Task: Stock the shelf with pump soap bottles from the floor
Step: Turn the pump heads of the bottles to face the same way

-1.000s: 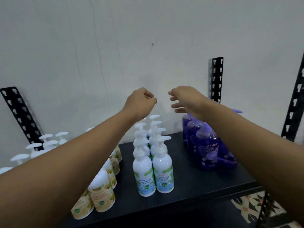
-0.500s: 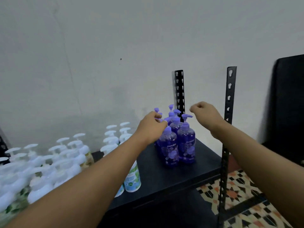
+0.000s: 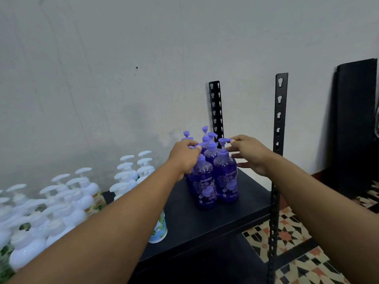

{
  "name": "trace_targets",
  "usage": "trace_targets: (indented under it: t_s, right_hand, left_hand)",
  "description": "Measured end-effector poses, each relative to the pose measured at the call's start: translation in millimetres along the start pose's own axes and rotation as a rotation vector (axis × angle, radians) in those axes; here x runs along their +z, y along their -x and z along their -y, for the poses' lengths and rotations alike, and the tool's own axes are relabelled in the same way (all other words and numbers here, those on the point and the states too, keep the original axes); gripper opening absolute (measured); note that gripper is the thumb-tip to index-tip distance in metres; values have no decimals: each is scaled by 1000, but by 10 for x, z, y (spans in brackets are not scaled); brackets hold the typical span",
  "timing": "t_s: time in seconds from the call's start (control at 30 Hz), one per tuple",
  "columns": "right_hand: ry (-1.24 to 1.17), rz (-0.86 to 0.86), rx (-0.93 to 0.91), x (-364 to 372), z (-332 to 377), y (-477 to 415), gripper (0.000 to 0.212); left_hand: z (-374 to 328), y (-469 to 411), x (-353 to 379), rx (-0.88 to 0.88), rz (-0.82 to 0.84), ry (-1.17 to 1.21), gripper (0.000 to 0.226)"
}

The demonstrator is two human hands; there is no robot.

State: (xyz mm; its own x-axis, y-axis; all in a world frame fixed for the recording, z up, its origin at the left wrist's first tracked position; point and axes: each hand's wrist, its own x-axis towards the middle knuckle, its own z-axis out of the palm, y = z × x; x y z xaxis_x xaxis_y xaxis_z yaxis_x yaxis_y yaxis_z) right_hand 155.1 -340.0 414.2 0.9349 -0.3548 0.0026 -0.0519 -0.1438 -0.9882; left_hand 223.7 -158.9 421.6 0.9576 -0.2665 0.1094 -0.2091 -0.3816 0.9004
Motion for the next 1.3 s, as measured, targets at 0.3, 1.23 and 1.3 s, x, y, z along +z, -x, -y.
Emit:
trace_targets:
  t_s: [0.3, 1.23, 1.3]
  right_hand:
    - [2, -5, 73, 18, 67, -133, 24]
    - [-69, 207, 135, 94, 111, -902, 37]
    - [-53, 207, 137, 103, 106, -923, 38]
  left_hand:
    - [35, -6, -15, 4, 46, 32, 12]
    - [33, -560, -246, -91, 7, 36, 25]
    - [42, -588, -218, -86, -5, 44, 10]
